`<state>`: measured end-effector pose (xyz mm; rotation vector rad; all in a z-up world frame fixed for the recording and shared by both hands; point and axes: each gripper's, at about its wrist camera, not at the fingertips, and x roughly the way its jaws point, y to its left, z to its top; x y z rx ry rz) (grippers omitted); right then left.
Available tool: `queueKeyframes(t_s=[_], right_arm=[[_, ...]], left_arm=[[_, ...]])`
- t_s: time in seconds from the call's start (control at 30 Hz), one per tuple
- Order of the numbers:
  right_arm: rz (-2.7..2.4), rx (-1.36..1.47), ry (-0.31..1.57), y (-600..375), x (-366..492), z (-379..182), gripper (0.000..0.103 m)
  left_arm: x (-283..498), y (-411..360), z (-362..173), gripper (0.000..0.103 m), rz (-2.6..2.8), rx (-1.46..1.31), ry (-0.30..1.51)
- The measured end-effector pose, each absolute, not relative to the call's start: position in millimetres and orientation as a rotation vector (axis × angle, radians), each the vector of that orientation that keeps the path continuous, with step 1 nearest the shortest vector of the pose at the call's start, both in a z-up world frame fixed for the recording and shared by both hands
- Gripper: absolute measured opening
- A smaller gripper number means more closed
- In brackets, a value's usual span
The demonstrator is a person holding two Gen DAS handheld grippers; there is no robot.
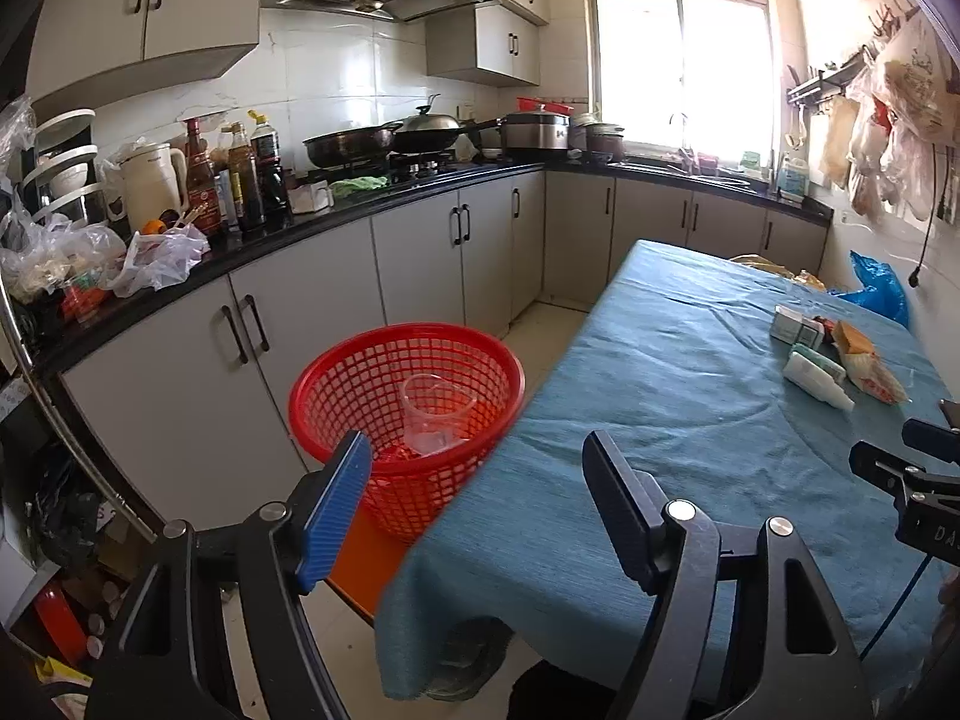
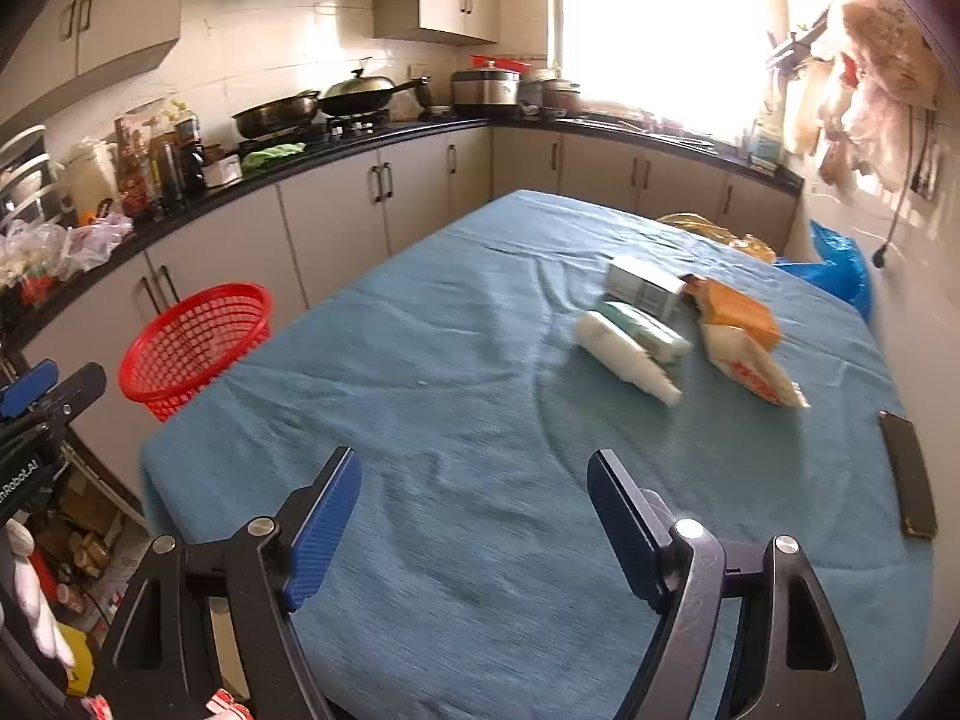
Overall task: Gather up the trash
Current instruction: 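Return both open tools from the basket to the trash on the table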
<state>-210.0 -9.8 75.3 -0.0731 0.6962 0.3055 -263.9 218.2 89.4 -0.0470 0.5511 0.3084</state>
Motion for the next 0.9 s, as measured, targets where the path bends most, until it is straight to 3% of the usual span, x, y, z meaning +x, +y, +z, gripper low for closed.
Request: queueKeyframes(t_s=[0.5, 0.9], right_arm=[[0.175, -0.003, 0.734, -75, -217, 68, 0.083], [0.037, 0.084, 0.776, -162, -200, 49, 0.083]], left_arm=[[-259, 172, 86, 0.072, 0.207, 0.027, 0.552], [-224, 151, 65, 0.072, 0.079, -0.044, 0.652]])
